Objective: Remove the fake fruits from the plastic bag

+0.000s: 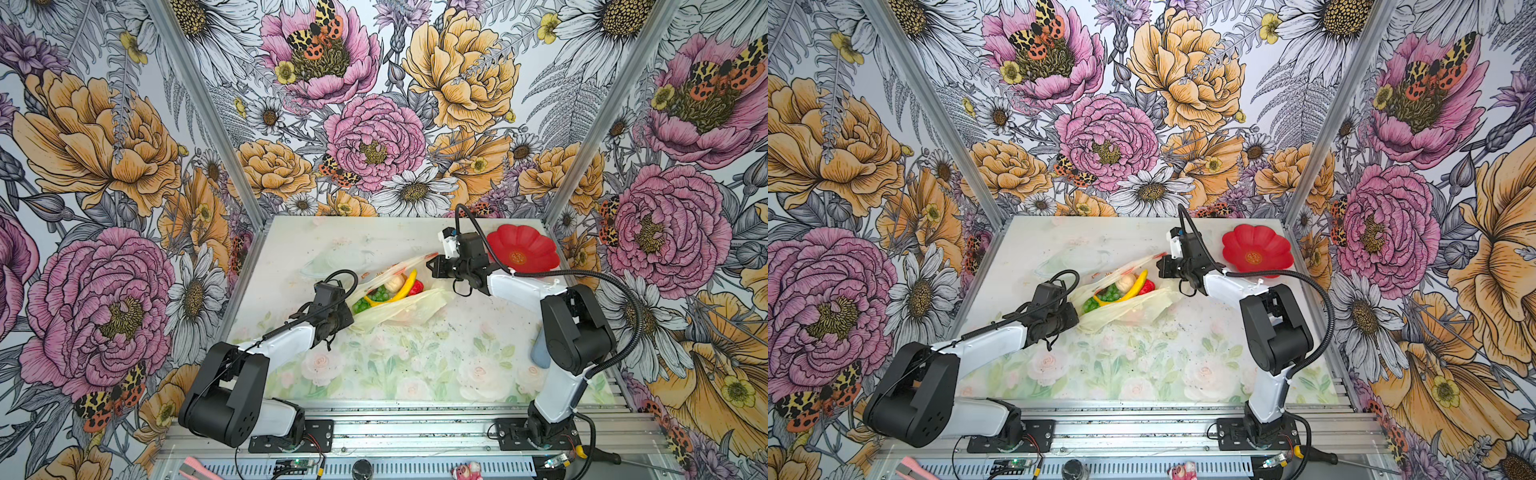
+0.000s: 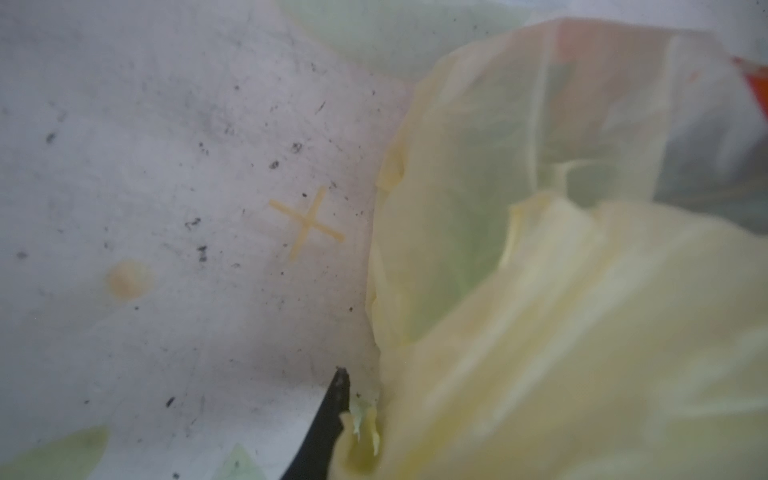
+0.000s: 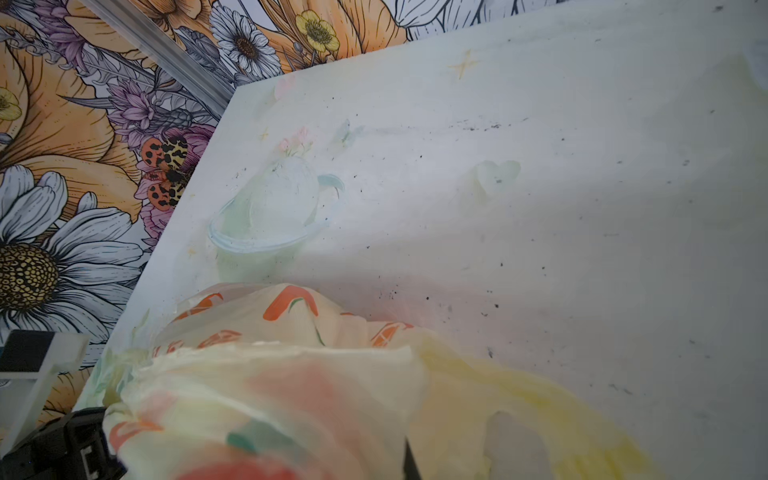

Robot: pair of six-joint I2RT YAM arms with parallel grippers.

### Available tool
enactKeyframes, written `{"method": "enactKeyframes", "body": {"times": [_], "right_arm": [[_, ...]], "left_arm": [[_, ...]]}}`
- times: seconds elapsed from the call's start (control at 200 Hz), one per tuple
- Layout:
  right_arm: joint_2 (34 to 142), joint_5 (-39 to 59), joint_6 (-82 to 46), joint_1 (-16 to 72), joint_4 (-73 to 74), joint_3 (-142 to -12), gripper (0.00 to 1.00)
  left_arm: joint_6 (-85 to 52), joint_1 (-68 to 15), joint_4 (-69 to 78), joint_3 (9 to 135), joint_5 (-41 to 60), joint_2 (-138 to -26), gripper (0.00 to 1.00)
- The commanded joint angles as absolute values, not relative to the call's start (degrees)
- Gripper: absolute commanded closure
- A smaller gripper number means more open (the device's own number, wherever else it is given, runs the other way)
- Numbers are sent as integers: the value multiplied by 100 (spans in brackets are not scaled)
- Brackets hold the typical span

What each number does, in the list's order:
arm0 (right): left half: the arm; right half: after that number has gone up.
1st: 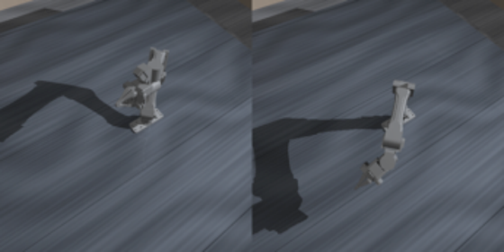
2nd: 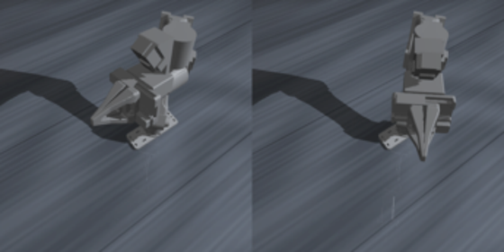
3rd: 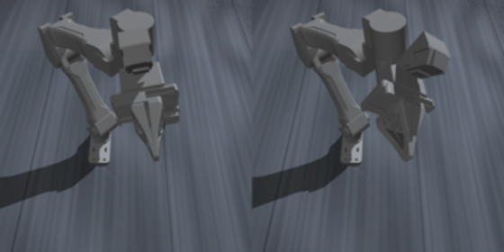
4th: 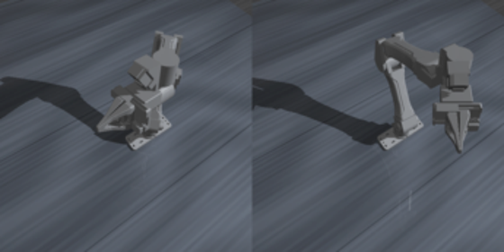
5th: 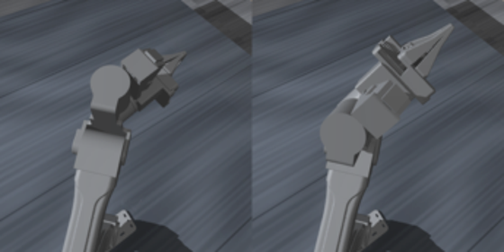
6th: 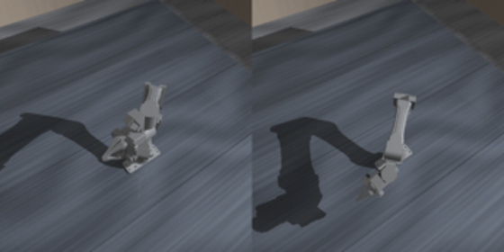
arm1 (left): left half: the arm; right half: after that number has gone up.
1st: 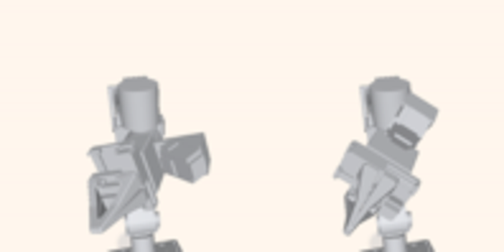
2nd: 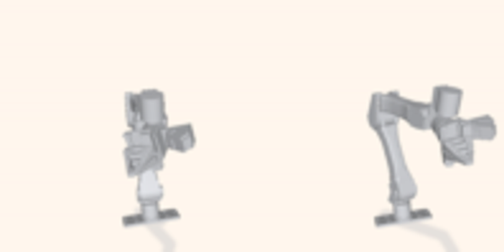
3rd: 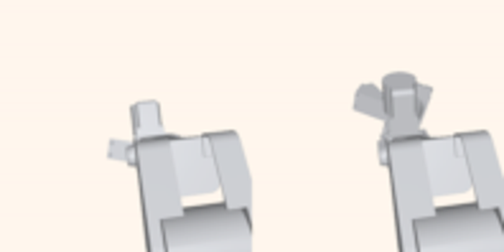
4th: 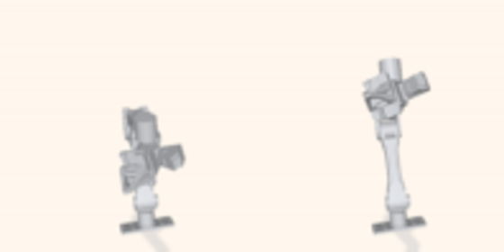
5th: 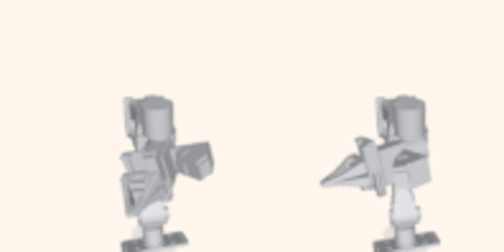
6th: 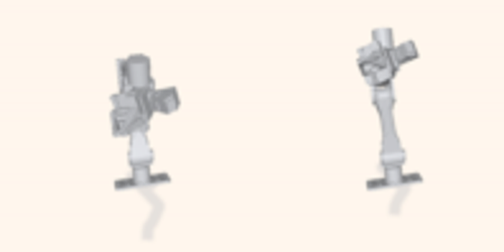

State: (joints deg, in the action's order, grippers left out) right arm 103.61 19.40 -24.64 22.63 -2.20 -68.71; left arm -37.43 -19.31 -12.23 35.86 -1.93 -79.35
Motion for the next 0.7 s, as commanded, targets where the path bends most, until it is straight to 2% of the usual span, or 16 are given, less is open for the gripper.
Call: {"method": "enactKeyframes", "body": {"times": [0.0,0.03,0.095,0.195,0.385,0.555,0.621,0.696], "right_arm": [[10065,1074,-2078,2430,-971,-6987,60],[9949,891,-2066,2450,-1094,-6968,51],[9698,386,-2015,2508,-1442,-6971,37],[9398,-453,-1975,2699,-1979,-6995,24],[9264,-1417,-2710,3182,-2705,-6953,19],[9616,-1415,-3192,3538,-2742,-6821,18],[9657,-1381,-3246,3631,-2749,-6729,20],[9497,-1406,-3308,3682,-2734,-6457,27]], "left_arm": [[-3538,-2055,-1327,4015,-134,-7995,69],[-3529,-2080,-1315,4069,-124,-8021,69],[-3538,-2171,-1255,4128,-89,-8096,72],[-3534,-2381,-1171,4189,-110,-8238,74],[-3635,-2655,-1074,4220,-173,-8395,78],[-3723,-2732,-1067,4201,-208,-8454,79],[-3797,-2725,-1149,4190,-299,-8464,79],[-3891,-2659,-1159,4146,-332,-8460,79]]}}
